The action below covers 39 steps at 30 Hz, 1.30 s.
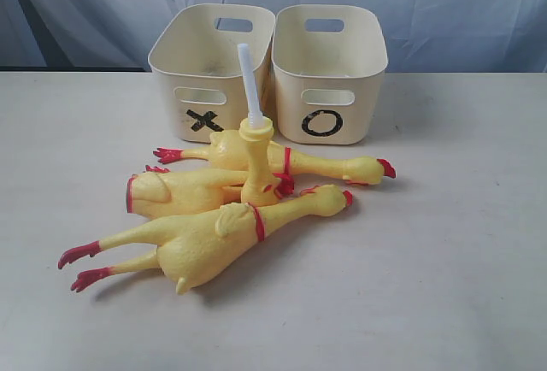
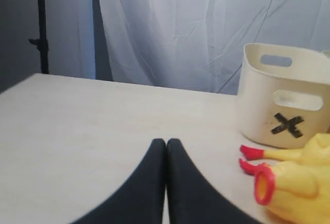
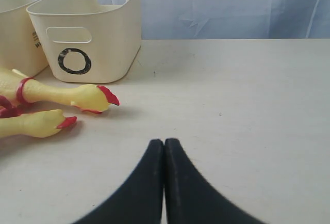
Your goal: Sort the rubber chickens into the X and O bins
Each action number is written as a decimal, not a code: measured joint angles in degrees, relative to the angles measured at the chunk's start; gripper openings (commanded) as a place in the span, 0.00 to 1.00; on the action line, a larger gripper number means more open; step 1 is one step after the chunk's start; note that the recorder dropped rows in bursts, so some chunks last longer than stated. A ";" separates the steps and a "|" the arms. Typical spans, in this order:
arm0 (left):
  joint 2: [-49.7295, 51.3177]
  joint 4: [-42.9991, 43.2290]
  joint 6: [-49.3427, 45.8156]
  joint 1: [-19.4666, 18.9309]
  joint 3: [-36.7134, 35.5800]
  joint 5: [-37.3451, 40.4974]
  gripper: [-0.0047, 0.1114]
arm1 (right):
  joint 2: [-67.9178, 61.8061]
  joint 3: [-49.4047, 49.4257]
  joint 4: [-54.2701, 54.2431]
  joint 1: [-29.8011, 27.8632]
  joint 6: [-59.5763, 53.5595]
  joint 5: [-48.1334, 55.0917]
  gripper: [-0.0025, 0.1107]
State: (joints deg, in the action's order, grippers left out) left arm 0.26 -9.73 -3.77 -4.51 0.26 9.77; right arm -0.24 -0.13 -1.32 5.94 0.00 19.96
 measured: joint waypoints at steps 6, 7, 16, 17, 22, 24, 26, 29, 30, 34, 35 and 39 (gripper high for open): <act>0.00 -12.47 0.12 0.00 0.00 -1.67 0.04 | 0.00 0.00 0.00 0.00 0.00 0.00 0.01; 0.00 -14.08 0.12 0.00 0.00 -2.93 0.04 | 0.00 0.00 0.00 0.00 0.00 0.00 0.01; 0.00 -42.59 0.12 0.00 0.00 -14.46 0.04 | 0.00 0.00 0.00 0.00 0.00 0.00 0.01; 0.00 -44.84 0.12 0.00 0.00 -14.79 0.04 | 0.00 0.00 0.00 0.00 0.00 0.00 0.01; 0.00 -45.08 0.22 0.00 1.05 -9.77 0.04 | 0.00 0.00 0.00 0.00 0.00 0.00 0.01; 0.00 -41.35 0.22 0.00 3.10 -6.44 0.04 | 0.00 0.00 0.00 0.00 0.00 0.00 0.01; 0.00 -37.84 0.22 0.00 5.76 -3.59 0.04 | 0.00 0.00 0.00 0.00 0.00 0.00 0.01; -0.05 -33.36 -1.91 0.00 10.65 0.30 0.04 | 0.00 0.00 0.00 0.00 0.00 0.00 0.01; 0.06 -32.94 -3.28 0.00 11.92 1.09 0.04 | 0.00 0.00 0.00 0.00 0.00 0.00 0.01; 3.18 -32.29 -10.11 0.00 16.58 5.48 0.04 | 0.00 0.00 0.00 0.00 0.00 0.00 0.01; 4.47 -32.29 -11.72 0.00 17.67 6.61 0.04 | 0.00 0.00 0.00 0.00 0.00 0.00 0.01; 12.46 -34.60 -23.00 0.00 22.81 14.47 0.04 | 0.00 0.00 0.00 0.00 0.00 0.00 0.01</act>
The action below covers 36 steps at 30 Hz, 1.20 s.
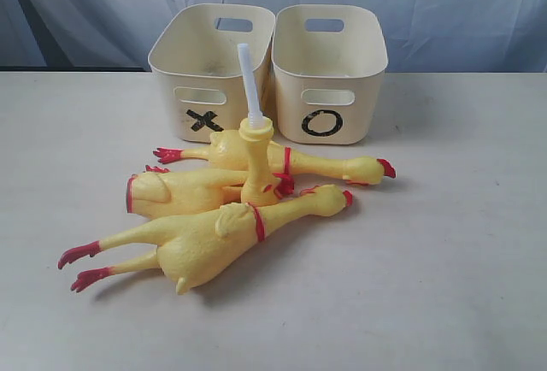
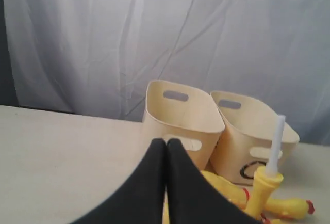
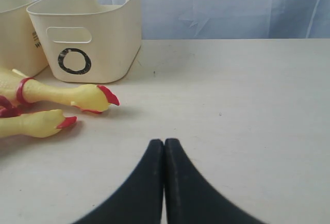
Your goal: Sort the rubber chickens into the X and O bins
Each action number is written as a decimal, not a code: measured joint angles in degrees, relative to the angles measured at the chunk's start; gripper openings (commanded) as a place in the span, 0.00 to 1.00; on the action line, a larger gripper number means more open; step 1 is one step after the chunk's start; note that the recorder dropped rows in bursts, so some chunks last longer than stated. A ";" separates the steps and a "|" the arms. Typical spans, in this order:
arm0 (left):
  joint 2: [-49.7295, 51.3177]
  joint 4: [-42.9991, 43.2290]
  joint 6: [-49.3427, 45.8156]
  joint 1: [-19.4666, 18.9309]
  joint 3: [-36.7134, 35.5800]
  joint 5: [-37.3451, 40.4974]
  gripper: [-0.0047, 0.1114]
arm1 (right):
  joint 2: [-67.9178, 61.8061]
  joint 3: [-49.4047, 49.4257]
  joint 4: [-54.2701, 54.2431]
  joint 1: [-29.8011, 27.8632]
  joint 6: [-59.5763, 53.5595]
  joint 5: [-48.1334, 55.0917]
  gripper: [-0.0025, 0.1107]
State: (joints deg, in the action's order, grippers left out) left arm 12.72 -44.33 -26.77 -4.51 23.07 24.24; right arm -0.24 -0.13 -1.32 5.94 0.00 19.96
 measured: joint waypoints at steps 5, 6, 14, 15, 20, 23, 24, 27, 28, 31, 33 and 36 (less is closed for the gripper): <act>8.59 -6.19 -14.50 0.00 3.81 7.36 0.08 | 0.00 0.00 0.00 0.00 0.00 0.00 0.01; 10.21 -7.03 -17.64 0.00 4.23 8.74 0.11 | 0.00 0.00 0.00 0.00 0.00 0.00 0.01; 20.75 -22.73 -45.15 0.00 4.73 17.67 0.47 | 0.00 0.00 -0.12 0.00 0.00 0.00 0.01; 21.63 -24.66 -48.52 0.00 4.83 18.72 0.49 | 0.00 0.00 -0.12 0.00 0.00 0.00 0.01; 26.07 -33.37 -60.65 0.00 4.83 21.15 0.60 | 0.00 0.00 -0.12 0.00 0.00 0.00 0.01; 29.15 -34.66 -63.09 0.00 4.95 21.15 0.64 | 0.00 0.00 -0.12 0.00 0.00 0.00 0.01; 30.70 -35.52 -63.49 0.00 4.95 21.27 0.65 | 0.00 0.00 -0.12 0.00 0.00 0.00 0.01; 33.30 -37.87 -63.90 0.00 4.95 21.58 0.66 | 0.00 0.00 -0.12 0.00 0.00 0.00 0.01; 34.32 -38.68 -64.57 0.00 4.95 21.72 0.66 | 0.00 0.00 -0.12 0.00 0.00 0.00 0.01; 37.31 -40.33 -66.97 0.00 4.95 22.07 0.66 | 0.00 0.00 -0.12 0.00 0.00 0.00 0.01; 39.28 -41.27 -68.81 0.00 4.95 22.21 0.66 | 0.00 0.00 -0.12 0.00 0.00 0.00 0.01; 42.51 -42.97 -73.14 0.00 4.95 22.33 0.66 | 0.00 0.00 -0.12 0.00 0.00 0.00 0.01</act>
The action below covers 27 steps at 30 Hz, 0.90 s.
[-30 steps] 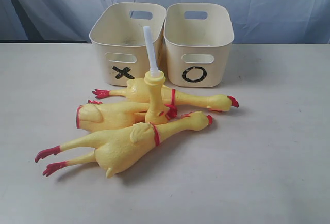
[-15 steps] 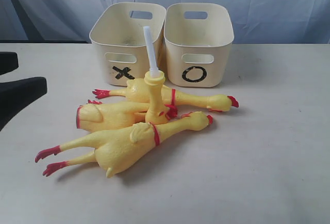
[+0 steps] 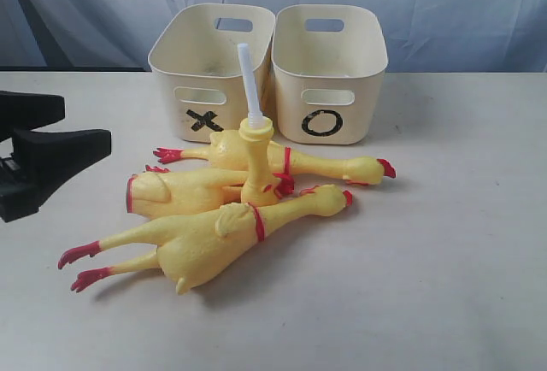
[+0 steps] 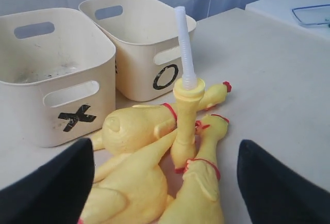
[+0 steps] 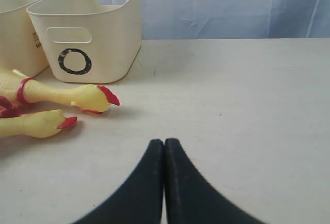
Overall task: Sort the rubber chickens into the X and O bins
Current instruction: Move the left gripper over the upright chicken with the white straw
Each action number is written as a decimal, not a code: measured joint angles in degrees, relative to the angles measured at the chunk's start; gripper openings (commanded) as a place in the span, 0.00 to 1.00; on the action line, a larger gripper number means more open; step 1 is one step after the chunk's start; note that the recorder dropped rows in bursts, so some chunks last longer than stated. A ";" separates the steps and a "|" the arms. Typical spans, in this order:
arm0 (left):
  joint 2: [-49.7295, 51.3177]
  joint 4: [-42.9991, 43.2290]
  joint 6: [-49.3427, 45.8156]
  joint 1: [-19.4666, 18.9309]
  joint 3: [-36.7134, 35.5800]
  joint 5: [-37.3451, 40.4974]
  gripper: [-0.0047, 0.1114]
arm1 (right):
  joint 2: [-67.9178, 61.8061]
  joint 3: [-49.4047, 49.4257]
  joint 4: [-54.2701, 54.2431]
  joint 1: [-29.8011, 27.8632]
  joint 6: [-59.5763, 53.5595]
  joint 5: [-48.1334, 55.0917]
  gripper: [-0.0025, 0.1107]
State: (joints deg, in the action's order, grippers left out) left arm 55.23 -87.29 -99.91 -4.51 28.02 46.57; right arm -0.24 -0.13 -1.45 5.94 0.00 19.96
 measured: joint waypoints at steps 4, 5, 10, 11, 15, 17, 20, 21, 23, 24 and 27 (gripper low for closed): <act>4.22 -4.15 -9.38 0.00 0.00 0.38 0.66 | 0.00 0.00 0.00 0.00 0.00 0.00 0.01; 5.14 -5.28 -12.33 0.00 0.00 0.80 0.66 | 0.00 0.00 0.00 0.00 0.00 0.00 0.01; 10.87 -10.36 -20.28 2.28 0.73 2.06 0.66 | 0.00 0.00 0.00 0.00 0.00 0.00 0.01; 12.07 -10.64 -20.28 2.96 1.05 1.83 0.66 | 0.00 0.00 0.00 0.00 0.00 0.00 0.01; 16.43 -11.63 -20.28 6.83 3.13 0.08 0.66 | 0.00 0.00 0.00 0.00 0.00 0.00 0.01; 18.37 -11.66 -20.28 9.35 4.27 -1.60 0.66 | 0.00 0.00 0.00 0.00 0.00 0.00 0.01; 21.49 -11.66 -20.28 13.02 6.25 -4.55 0.66 | 0.00 0.00 0.00 0.00 0.00 0.00 0.01; 22.53 -11.66 -20.28 14.18 7.03 -5.55 0.66 | 0.00 0.00 0.00 0.00 0.00 0.00 0.01; 24.38 -11.66 -20.28 16.05 8.76 -7.43 0.66 | 0.00 0.00 0.00 0.00 0.00 0.00 0.01; 25.42 -11.77 -20.28 16.89 9.56 -8.05 0.66 | 0.00 0.00 0.00 0.00 0.00 0.00 0.01; 28.21 -11.79 -20.28 18.62 11.69 -8.86 0.66 | 0.00 0.00 0.00 0.00 0.00 0.00 0.01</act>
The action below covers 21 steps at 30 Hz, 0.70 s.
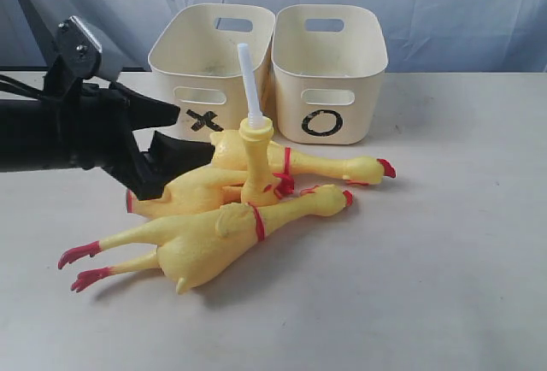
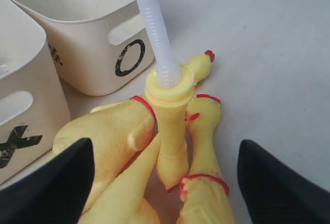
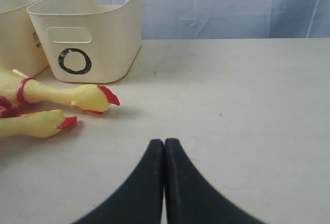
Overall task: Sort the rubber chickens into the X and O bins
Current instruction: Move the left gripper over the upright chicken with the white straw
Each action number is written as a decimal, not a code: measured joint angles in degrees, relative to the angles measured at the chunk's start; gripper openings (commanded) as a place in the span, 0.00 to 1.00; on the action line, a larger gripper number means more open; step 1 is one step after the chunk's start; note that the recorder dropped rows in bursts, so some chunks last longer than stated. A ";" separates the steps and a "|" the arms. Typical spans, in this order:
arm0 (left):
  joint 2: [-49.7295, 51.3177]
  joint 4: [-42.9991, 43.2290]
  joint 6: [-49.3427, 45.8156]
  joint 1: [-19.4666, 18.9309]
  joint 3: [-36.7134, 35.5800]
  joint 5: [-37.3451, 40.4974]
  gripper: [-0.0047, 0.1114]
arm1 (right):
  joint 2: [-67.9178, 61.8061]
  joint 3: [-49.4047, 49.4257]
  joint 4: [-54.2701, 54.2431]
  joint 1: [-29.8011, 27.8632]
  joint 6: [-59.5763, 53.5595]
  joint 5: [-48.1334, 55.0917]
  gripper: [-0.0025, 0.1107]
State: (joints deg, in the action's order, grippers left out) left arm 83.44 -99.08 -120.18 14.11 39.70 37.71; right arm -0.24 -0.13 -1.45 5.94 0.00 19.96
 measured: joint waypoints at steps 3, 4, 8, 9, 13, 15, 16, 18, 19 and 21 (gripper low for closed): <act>2.95 0.00 0.00 1.33 2.01 -0.12 0.66 | 0.00 0.00 0.00 0.00 0.00 0.00 0.01; 3.90 0.00 0.00 1.78 2.65 -0.16 0.66 | 0.00 0.00 0.00 0.00 0.00 0.00 0.01; 7.19 0.00 0.00 2.92 4.57 -0.25 0.66 | 0.00 0.00 0.00 0.00 0.00 0.00 0.01; 7.83 0.00 0.00 3.05 4.86 -0.25 0.66 | 0.00 0.00 0.00 0.00 0.00 0.00 0.01; 10.59 0.00 0.00 3.17 5.88 -0.30 0.66 | 0.00 0.00 0.00 0.00 0.00 0.00 0.01; 11.82 0.00 0.00 3.41 6.59 -0.30 0.66 | 0.00 0.00 0.00 0.00 0.00 0.00 0.01; 12.35 0.00 0.00 3.41 6.90 -0.30 0.66 | 0.00 0.00 0.00 0.00 0.00 0.00 0.01; 13.09 0.00 0.00 3.41 7.44 -0.30 0.66 | 0.00 0.00 0.00 0.00 0.00 0.00 0.01; 13.51 0.00 0.00 3.41 7.66 -0.30 0.66 | 0.00 0.00 0.00 0.00 0.00 0.00 0.01; 14.06 0.00 0.00 3.41 8.07 0.10 0.66 | 0.00 0.00 0.00 0.00 0.00 0.00 0.01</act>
State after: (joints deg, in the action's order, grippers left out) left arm 97.50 -99.08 -120.18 17.52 47.78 37.81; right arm -0.24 -0.13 -1.45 5.94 0.00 19.96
